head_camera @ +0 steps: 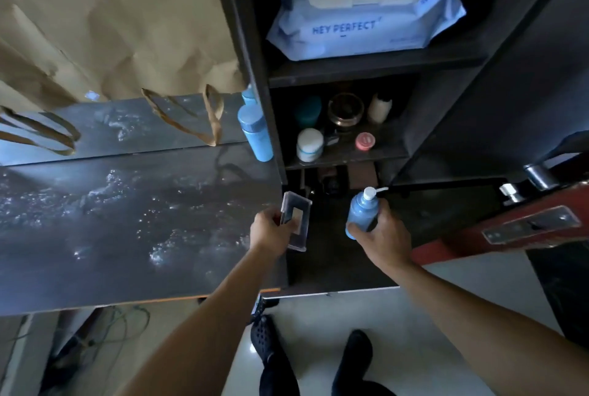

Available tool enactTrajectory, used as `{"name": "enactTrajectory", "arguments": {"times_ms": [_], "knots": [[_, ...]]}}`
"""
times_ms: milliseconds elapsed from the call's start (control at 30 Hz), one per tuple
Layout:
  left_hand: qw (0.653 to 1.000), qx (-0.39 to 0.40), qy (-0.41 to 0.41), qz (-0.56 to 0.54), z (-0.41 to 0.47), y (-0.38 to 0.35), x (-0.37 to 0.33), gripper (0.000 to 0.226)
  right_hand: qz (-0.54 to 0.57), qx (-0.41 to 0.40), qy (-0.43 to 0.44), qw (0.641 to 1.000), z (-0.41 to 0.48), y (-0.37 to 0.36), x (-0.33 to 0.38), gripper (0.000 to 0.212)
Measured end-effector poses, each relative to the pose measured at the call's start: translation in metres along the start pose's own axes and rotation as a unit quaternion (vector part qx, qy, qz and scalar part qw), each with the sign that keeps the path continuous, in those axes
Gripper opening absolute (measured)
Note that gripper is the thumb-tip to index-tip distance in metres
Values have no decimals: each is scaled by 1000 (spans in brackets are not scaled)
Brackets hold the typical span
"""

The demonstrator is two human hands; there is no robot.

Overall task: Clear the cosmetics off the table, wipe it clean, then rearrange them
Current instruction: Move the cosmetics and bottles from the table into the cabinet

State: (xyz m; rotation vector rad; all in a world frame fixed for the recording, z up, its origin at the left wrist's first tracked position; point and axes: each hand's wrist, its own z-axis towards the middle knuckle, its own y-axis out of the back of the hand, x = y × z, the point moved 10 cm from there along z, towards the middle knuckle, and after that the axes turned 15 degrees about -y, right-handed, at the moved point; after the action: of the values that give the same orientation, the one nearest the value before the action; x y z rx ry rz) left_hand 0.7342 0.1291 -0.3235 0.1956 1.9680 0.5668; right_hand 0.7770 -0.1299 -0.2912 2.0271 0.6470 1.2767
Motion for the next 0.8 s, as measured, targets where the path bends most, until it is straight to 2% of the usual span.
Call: {"name": "enactTrajectory", "arguments": {"times_ms": [167, 333, 533, 633, 800], "knots": [[998, 1, 64, -8, 0, -70, 15, 12, 12, 6, -50, 999, 42, 0, -48, 57], [992, -16, 119, 32, 32, -105, 51, 29, 34, 33, -48, 998, 72, -44, -66, 54], [983, -53, 173, 15, 68, -117, 88, 36, 31, 57, -25, 998, 96, -97, -61, 53], [981, -73, 179, 25, 73, -117, 94, 35, 39, 60, -18, 997, 105, -111, -50, 57], [985, -85, 138, 62, 74, -121, 86, 41, 21, 52, 7, 998, 119, -121, -33, 62]]}}
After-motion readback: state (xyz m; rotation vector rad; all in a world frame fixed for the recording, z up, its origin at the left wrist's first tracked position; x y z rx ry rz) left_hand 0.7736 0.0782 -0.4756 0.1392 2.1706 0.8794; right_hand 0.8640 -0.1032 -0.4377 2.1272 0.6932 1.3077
